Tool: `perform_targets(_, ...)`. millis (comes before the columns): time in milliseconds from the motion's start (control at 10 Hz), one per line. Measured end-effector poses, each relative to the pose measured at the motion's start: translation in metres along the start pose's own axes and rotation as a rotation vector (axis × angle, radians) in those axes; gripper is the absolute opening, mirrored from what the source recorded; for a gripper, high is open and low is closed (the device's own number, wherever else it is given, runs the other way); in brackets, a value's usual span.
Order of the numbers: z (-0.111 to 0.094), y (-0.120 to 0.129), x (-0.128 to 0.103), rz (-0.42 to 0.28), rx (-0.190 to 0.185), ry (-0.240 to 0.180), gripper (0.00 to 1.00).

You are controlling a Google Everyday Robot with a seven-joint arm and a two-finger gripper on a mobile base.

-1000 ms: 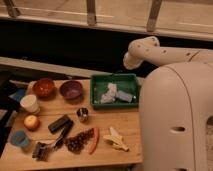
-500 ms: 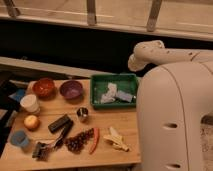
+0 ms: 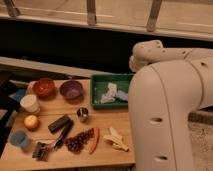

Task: Place fork in tray

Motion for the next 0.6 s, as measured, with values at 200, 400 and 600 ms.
perform_targets(200, 0.016, -0.025, -0.01, 0.046, 0.063, -0.016, 0.18)
perform_targets(400, 0.028, -0.044, -0.017, 0.093, 0.098, -0.017, 0.18)
perform_targets(600, 0.044, -0.062, -0.017, 0.14, 0.123, 0.008, 0.18)
